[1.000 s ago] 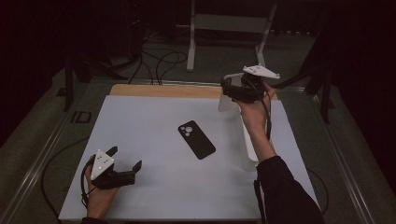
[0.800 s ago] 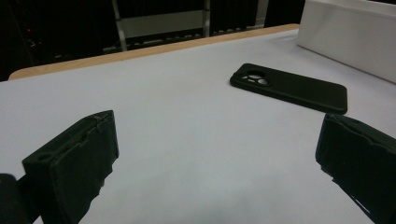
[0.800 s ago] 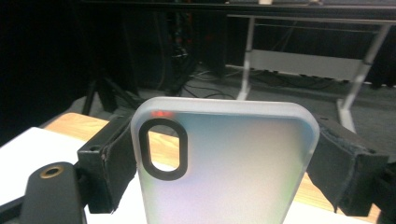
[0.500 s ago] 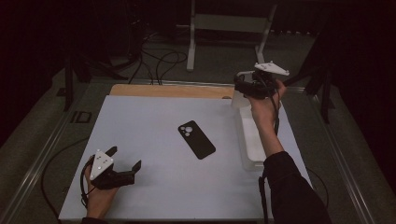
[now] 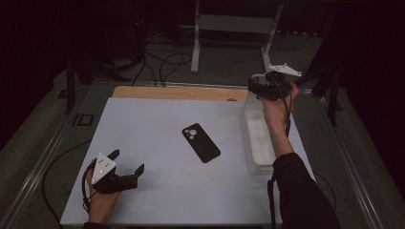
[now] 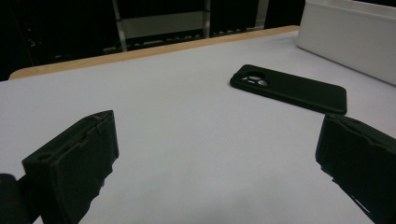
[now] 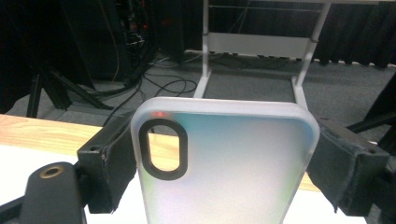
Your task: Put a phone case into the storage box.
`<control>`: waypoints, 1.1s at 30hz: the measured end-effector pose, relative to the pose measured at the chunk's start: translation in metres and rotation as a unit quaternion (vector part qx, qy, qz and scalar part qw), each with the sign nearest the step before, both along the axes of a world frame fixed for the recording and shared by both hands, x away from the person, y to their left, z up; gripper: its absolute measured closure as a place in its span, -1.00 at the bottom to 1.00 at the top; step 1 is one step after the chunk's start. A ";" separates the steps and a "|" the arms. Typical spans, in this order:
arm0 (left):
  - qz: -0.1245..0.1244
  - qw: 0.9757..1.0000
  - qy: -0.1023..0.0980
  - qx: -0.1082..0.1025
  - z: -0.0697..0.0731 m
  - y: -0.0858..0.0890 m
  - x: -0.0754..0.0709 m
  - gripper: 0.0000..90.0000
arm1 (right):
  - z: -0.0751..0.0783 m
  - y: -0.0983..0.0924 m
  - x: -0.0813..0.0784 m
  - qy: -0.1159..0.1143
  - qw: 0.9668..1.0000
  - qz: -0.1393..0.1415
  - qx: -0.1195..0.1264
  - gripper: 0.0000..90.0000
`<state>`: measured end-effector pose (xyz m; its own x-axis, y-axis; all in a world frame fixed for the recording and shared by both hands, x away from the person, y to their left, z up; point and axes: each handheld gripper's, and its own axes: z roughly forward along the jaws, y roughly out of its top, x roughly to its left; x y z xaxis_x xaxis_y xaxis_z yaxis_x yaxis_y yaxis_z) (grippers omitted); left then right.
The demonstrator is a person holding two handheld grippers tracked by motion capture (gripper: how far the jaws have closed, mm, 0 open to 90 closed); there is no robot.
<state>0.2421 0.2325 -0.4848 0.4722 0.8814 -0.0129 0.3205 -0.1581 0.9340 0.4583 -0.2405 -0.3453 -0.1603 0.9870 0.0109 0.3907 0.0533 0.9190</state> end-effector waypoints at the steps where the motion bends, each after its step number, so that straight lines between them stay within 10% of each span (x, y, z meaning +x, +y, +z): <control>1: 0.000 1.000 0.000 0.000 0.000 0.000 0.000 -1.00 | -0.001 -0.001 0.001 0.001 1.000 -0.002 -0.002 -0.63; 33: 0.004 1.000 -0.003 -0.007 0.001 0.004 -0.002 -1.00 | -0.056 -0.007 0.042 0.069 0.996 -0.045 -0.015 -0.64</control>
